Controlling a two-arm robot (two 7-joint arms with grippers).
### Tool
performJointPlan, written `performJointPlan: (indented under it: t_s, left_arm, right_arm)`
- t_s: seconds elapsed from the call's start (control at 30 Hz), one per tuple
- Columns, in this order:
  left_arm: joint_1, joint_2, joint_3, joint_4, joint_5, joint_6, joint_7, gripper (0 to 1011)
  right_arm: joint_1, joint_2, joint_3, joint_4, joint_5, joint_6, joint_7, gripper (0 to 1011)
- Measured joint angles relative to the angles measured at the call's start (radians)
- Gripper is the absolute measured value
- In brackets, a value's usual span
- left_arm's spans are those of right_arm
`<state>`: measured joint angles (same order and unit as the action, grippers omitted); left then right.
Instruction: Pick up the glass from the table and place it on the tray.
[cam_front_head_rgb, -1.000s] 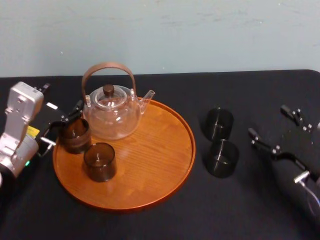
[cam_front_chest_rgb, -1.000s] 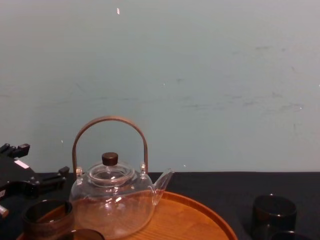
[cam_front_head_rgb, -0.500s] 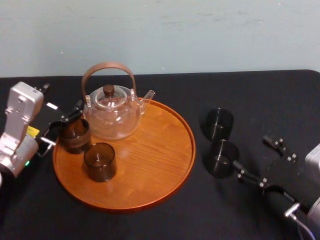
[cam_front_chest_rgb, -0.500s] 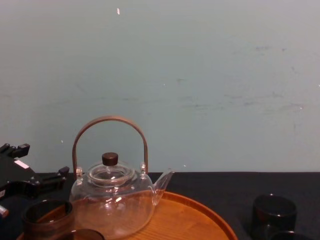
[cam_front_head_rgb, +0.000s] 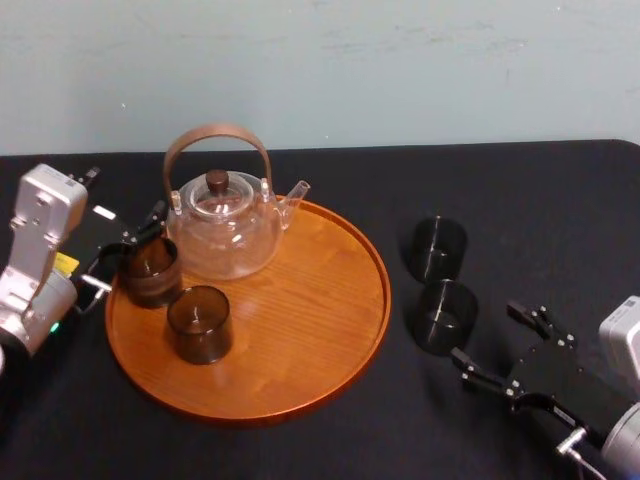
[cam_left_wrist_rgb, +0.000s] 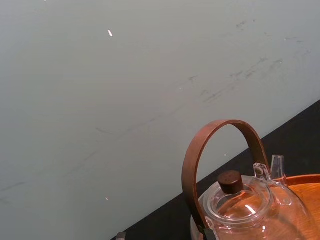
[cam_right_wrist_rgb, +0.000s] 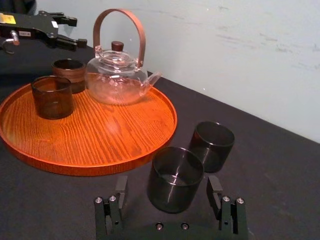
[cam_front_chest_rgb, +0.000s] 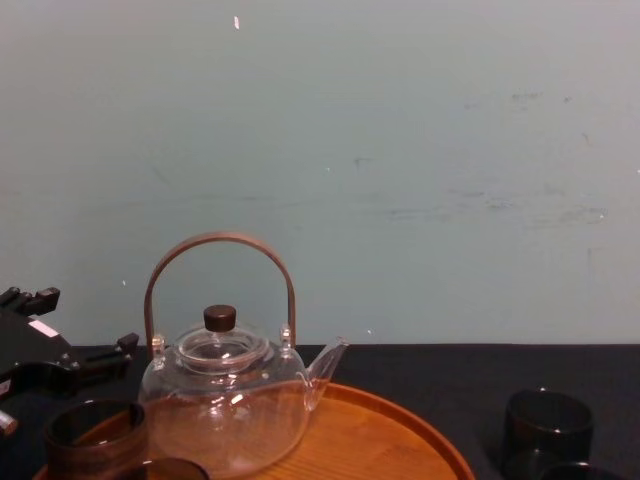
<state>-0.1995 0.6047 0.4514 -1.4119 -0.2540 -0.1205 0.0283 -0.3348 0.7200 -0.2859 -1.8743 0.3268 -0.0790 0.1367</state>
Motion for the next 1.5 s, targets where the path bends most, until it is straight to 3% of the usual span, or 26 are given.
performJointPlan:
  t_s: [0.33,0.77,1.5]
  left_arm:
    - [0.000,0.000,0.000,0.000,0.000,0.000,0.000,1002]
    - [0.000,0.000,0.000,0.000,0.000,0.000,0.000,1001]
    - [0.000,0.000,0.000,0.000,0.000,0.000,0.000,1001]
  right_arm:
    - [0.012,-0.035,0.017,0.023,0.010,0.043,0.017,1002]
    - [0.046,-0.079,0.025,0.067,-0.025,0.081,0.028,1002]
    - [0.181,-0.176,-0.001,0.187,-0.066,0.150,0.129,1002]
